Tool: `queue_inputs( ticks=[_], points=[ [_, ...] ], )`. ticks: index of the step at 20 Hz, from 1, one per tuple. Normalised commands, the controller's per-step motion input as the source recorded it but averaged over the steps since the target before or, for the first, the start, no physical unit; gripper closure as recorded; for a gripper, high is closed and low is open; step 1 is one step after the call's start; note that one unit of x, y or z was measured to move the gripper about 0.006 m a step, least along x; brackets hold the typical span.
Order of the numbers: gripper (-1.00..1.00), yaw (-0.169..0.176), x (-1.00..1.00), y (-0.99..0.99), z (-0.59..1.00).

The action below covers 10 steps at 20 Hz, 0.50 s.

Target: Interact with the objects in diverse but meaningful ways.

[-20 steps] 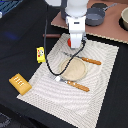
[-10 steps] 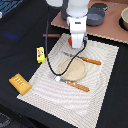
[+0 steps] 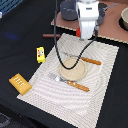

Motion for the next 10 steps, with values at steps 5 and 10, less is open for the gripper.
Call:
queue_inputs(
  ticks=[5,10],
  points=[
    [1.0,0.002,0.49,-0.69,0.47],
    [1.0,0.0,0.55,-0.78,0.34]
  ],
)
